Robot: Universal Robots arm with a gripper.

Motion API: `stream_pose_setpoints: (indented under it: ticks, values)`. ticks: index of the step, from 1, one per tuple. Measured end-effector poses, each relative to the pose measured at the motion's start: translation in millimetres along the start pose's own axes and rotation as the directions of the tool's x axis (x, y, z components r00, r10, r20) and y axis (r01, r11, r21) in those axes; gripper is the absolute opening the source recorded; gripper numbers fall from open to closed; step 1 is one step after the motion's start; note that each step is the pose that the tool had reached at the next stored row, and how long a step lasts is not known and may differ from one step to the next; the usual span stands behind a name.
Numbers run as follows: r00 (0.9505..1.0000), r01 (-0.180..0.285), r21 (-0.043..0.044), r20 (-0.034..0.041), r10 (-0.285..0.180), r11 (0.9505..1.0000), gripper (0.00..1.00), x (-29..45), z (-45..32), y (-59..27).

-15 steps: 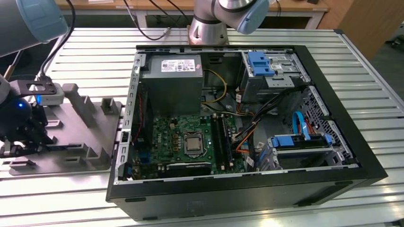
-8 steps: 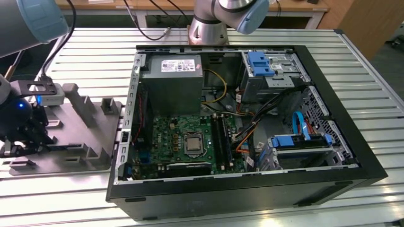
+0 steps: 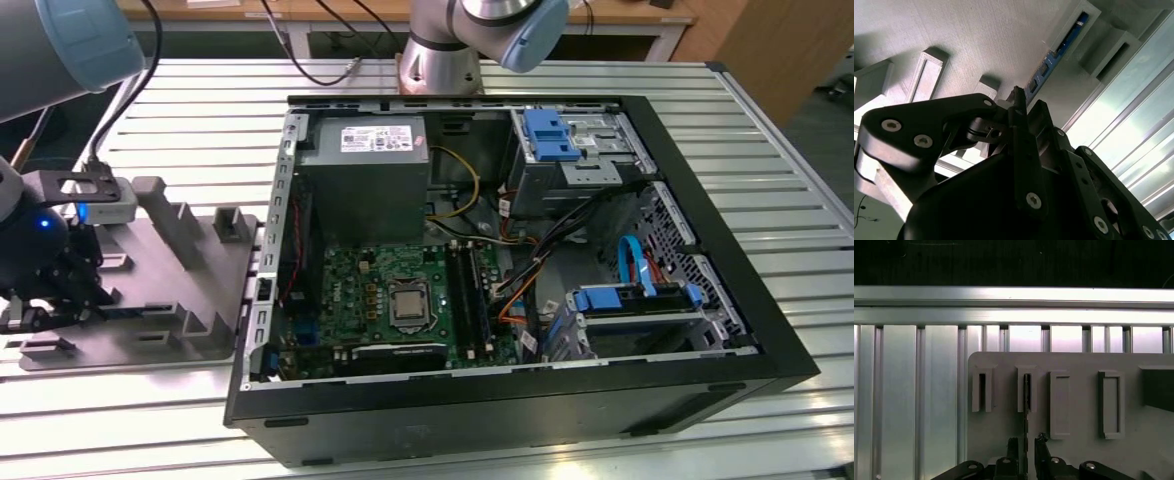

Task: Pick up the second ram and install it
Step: 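Pick up the second ram and move it above second insertion slot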

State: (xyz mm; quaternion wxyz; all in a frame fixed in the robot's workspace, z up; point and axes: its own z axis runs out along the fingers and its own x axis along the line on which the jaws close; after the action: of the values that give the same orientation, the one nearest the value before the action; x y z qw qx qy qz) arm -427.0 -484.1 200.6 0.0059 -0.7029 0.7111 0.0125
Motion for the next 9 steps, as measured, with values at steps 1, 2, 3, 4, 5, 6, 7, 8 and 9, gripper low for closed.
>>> stream_pose_setpoints:
  ticks: [1, 2, 3, 4, 5, 6, 7, 8, 9]
  values:
    - [1.0, 0.0, 0.0, 0.0, 0.0, 1.0, 0.27, 0.0, 0.0, 0.0]
    - [1.0, 0.0, 0.0, 0.0, 0.0, 1.0, 0.27, 0.0, 0.0, 0.0]
    - [1.0, -0.001, 0.0, 0.0, 0.001, 1.0, 0.27, 0.0, 0.0, 0.0]
    - [1.0, -0.001, 0.0001, 0.0, 0.001, 1.0, 0.27, 0.0, 0.0, 0.0]
    - [1.0, -0.001, 0.0, 0.0, 0.001, 1.0, 0.27, 0.0, 0.0, 0.0]
    - [1.0, -0.001, 0.0001, 0.0, 0.001, 1.0, 0.26, 0.0, 0.0, 0.0]
    - [1.0, -0.001, 0.0001, 0.0, 0.001, 1.0, 0.26, 0.0, 0.0, 0.0]
    - [1.0, -0.002, 0.0001, 0.0, 0.002, 1.0, 0.19, 0.0, 0.0, 0.0]
    - [1.0, -0.002, 0.0001, 0.0, 0.002, 1.0, 0.19, 0.0, 0.0, 0.0]
